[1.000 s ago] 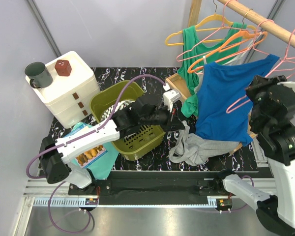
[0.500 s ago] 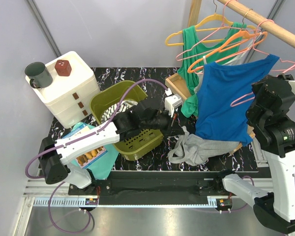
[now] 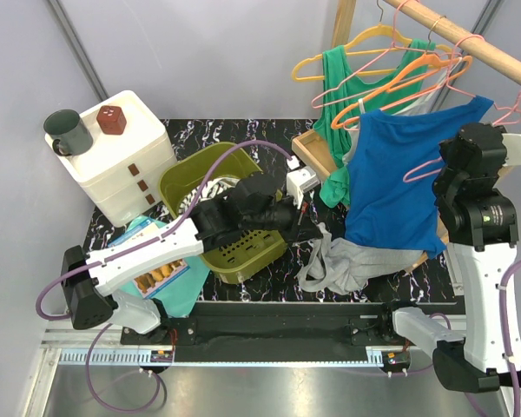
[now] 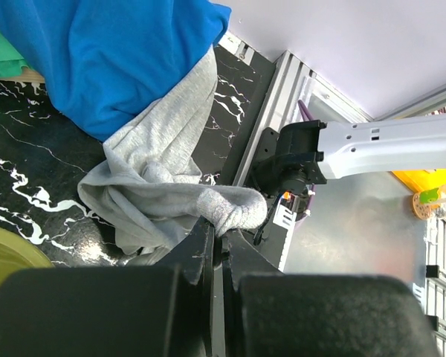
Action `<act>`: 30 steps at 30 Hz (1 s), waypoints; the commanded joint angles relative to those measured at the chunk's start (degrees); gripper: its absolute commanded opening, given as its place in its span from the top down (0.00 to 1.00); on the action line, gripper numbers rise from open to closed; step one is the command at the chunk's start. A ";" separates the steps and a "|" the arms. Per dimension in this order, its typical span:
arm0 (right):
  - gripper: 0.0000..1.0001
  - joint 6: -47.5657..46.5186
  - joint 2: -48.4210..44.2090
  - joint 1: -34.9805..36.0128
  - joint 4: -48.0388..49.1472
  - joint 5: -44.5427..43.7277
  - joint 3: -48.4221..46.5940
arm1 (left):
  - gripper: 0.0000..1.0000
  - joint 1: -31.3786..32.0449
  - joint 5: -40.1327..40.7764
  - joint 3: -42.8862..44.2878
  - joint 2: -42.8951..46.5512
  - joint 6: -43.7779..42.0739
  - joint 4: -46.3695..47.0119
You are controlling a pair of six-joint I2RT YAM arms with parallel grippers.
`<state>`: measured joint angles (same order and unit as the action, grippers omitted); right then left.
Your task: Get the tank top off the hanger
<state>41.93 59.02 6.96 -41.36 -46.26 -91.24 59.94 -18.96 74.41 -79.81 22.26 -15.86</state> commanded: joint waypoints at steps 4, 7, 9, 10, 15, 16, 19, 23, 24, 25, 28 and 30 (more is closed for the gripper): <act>1.00 5.35 -4.17 -1.78 0.50 3.19 6.86 | 1.00 0.79 0.68 -0.23 2.03 -1.25 1.18; 0.92 5.09 -6.54 -1.78 0.23 5.03 9.85 | 1.00 0.88 0.77 -0.14 2.03 -1.52 1.00; 0.80 3.51 -7.78 -1.78 -0.20 6.70 11.34 | 1.00 0.88 0.94 0.12 1.77 -1.69 1.00; 0.77 2.98 -8.92 -1.78 -0.90 7.06 11.52 | 1.00 0.88 0.86 0.29 1.33 -1.78 1.00; 0.53 -1.06 -13.22 -1.78 -4.76 9.17 12.93 | 1.00 1.75 0.59 2.49 -2.01 -1.96 1.00; 0.44 -1.76 -13.84 -1.78 -5.56 9.61 12.76 | 1.00 2.02 0.59 3.54 -4.02 -2.13 1.00; 0.30 -3.69 -15.69 -1.78 -8.55 13.29 12.32 | 0.99 2.98 0.59 5.91 -7.45 -2.31 1.00; 0.06 -5.71 -18.15 -1.78 -12.86 18.56 14.33 | 0.96 5.26 2.08 9.08 -15.26 -3.62 0.91; 0.01 -6.16 -19.37 -1.78 -14.17 19.18 14.86 | 0.95 5.79 2.52 9.69 -16.77 -3.89 0.83; 0.00 -6.77 -19.99 -1.78 -14.79 20.15 15.39 | 0.95 6.23 3.13 10.74 -18.00 -4.15 0.83; 0.00 -8.88 -22.02 -1.78 -16.99 22.87 16.53 | 0.84 8.17 8.57 13.55 -23.89 -4.86 0.04; 0.00 -9.59 -22.90 -1.78 -17.87 25.42 16.54 | 0.69 9.66 11.74 14.70 -28.01 -5.82 -0.57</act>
<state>35.97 37.69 5.43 -55.83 -26.94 -75.13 67.33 -14.55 84.73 -102.61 18.70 -17.15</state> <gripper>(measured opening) 0.994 0.211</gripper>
